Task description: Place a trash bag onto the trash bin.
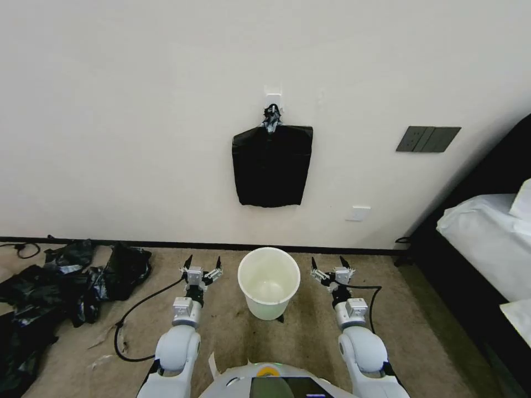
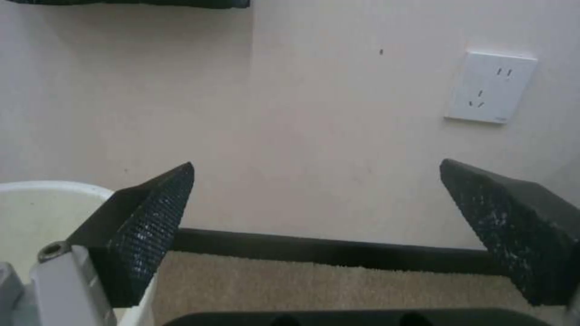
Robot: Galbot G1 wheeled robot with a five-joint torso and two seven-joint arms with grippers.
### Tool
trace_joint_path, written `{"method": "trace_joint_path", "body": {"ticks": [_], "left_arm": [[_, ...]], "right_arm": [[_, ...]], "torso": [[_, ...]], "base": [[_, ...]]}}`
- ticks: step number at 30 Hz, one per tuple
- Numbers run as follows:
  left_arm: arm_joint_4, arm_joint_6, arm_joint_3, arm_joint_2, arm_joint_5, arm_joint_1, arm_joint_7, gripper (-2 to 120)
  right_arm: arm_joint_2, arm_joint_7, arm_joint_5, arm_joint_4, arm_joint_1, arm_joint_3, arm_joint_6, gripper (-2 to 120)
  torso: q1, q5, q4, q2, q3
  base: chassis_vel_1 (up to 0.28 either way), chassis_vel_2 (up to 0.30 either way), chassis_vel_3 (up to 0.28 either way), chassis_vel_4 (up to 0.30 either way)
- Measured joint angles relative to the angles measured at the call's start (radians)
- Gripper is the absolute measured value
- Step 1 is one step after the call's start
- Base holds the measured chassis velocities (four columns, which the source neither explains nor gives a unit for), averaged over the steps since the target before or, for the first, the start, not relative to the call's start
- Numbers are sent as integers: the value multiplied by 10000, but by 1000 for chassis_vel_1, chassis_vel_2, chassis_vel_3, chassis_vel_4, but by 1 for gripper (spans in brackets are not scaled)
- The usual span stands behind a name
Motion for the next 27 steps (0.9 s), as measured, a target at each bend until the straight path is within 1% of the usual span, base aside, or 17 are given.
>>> {"method": "trace_joint_path", "body": {"ticks": [27], "left_arm": [[0,0,0,1,0,0,0,100]], "right_arm": [[0,0,0,0,0,0,0,100]], "torso": [[0,0,0,0,0]], "base": [[0,0,0,0]]}}
